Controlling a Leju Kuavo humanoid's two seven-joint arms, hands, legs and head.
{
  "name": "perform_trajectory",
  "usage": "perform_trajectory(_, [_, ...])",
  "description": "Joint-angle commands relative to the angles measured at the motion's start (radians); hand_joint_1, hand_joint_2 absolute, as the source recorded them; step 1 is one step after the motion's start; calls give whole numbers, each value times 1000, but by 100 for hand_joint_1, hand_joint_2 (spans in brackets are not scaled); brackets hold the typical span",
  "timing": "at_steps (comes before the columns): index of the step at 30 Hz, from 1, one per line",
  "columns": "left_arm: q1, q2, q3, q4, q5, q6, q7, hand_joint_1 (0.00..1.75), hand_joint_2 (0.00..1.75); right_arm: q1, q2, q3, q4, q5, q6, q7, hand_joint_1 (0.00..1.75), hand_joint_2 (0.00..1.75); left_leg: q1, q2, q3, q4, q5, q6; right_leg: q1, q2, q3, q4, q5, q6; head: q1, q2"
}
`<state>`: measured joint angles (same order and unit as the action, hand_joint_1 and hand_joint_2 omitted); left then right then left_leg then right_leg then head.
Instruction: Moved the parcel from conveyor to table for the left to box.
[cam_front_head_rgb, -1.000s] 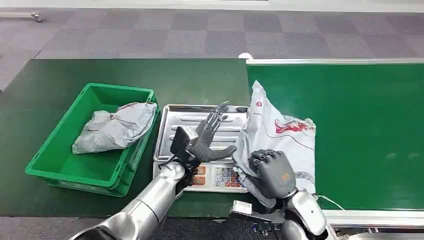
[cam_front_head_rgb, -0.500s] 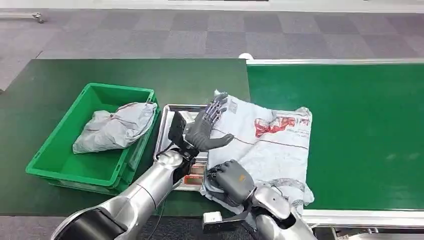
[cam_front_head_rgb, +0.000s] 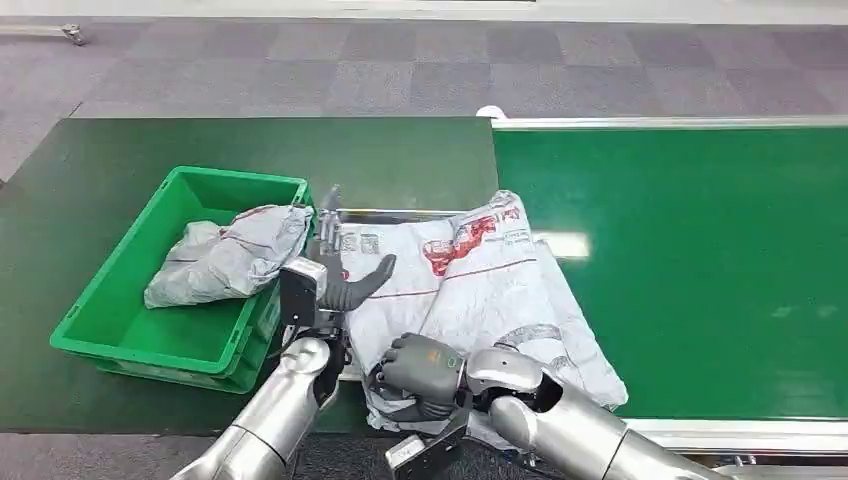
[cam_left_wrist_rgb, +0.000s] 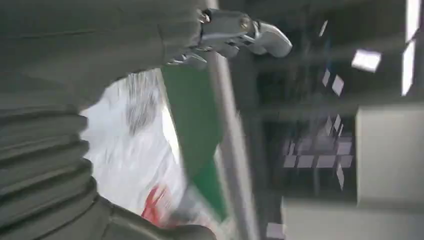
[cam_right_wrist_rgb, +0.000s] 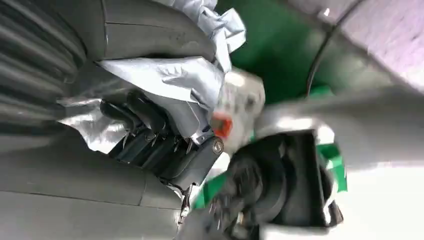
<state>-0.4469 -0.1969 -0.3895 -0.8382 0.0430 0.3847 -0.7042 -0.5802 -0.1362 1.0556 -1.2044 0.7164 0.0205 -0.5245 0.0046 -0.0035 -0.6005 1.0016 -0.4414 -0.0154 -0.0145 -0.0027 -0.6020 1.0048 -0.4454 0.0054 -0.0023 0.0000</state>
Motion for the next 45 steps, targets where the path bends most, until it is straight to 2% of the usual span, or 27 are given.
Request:
perform_trajectory(1, [62, 50, 44, -186, -33, 273, 6, 0, 175, -154, 7, 57, -11, 40, -166, 98, 175, 175, 0, 4, 2, 0, -1, 0, 0, 4, 0, 0, 0, -1, 0, 0])
perform_trajectory(4, [62, 50, 44, -186, -33, 273, 6, 0, 175, -154, 7, 57, -11, 40, -166, 98, 175, 175, 1, 3, 2, -1, -1, 0, 1, 3, 2, -1, 0, -1, 0, 0])
perform_trajectory(7, [50, 47, 70, -180, -32, 310, 6, 0, 175, -206, 25, -22, 9, -1, -215, 136, 175, 175, 0, 2, 1, 1, -1, 0, 0, 2, 0, 1, 0, 0, 0, 0])
perform_trajectory(10, [35, 50, 57, -165, -25, 312, 6, 0, 175, -253, 46, -73, 77, -109, -150, 108, 175, 175, 0, 3, 0, 1, -1, 0, -1, 3, -1, 1, 1, 0, 0, 0])
perform_trajectory(11, [33, 49, 49, -161, -20, 303, 6, 0, 175, -264, 58, -79, 121, -169, -79, 74, 175, 175, 0, 3, 1, 1, 0, 0, 0, 3, 0, 1, 1, -1, 0, 0])
perform_trajectory(15, [36, 40, 42, -162, -16, 309, 6, 0, 175, -270, 117, -64, 269, -206, -5, 53, 175, 175, 1, 1, 3, -1, 0, 0, 0, 1, 3, -2, 1, -1, 0, 0])
perform_trajectory(16, [32, 37, 41, -154, -10, 298, 6, 0, 175, -281, 131, -44, 311, -215, 57, 52, 175, 175, 1, 1, 3, -1, 0, -1, 1, 1, 3, -2, 1, -1, 0, 0])
perform_trajectory(19, [20, 29, 48, -138, -1, 296, 6, 0, 175, -290, 161, -21, 378, -194, 56, 56, 175, 175, 1, 2, 4, -1, 0, -1, 1, 2, 3, -2, 1, -1, 0, 0])
perform_trajectory(20, [13, 28, 52, -134, 2, 291, 6, 0, 175, -281, 176, -28, 385, -204, 49, 54, 5, 175, 0, 1, 3, 0, 0, -1, 0, 2, 2, -1, 0, -1, 0, 0])
perform_trajectory(21, [6, 25, 53, -128, 0, 288, 6, 0, 175, -281, 181, -25, 392, -203, 46, 50, 0, 175, 1, 1, 3, 0, 0, -1, 1, 1, 2, -1, 0, -1, 0, 0])
perform_trajectory(28, [-20, 20, 51, -100, -9, 292, 6, 0, 175, -269, 168, -22, 351, -214, 44, 29, 0, 175, 1, -1, 1, 0, 0, 0, 1, 0, 1, 0, 0, 0, 0, 0])
perform_trajectory(32, [-28, 20, 58, -89, -7, 286, 6, 0, 175, -218, 142, -88, 250, -323, 39, -58, 0, 175, 1, -1, 3, -1, 1, 0, 1, -1, 3, -2, 0, -1, 0, 0])
perform_trajectory(35, [-30, 20, 62, -84, -5, 288, 6, 0, 175, -185, 126, -129, 174, -387, 37, -77, 0, 175, 1, -2, 2, 0, 1, 0, 1, -2, 2, -1, 0, -1, 0, 0])
perform_trajectory(36, [-31, 21, 66, -81, -4, 288, 6, 0, 175, -159, 120, -172, 114, -472, 70, -87, 0, 175, 1, -2, 2, 0, 0, 0, 1, -2, 2, -1, 0, -1, 0, 0])
perform_trajectory(39, [-35, 23, 72, -70, -3, 300, 6, 0, 175, -116, 102, -256, 1, -653, 151, -52, 0, 175, 2, -3, 4, -2, 0, 0, 1, -3, 5, -3, -1, -1, 0, 0])
perform_trajectory(45, [-19, 34, 93, -87, -1, 311, 6, 0, 175, -114, 87, -318, -34, -701, 106, -22, 0, 175, 1, -2, 2, 0, 0, 0, 1, -1, 2, -1, 0, -1, 0, 0])
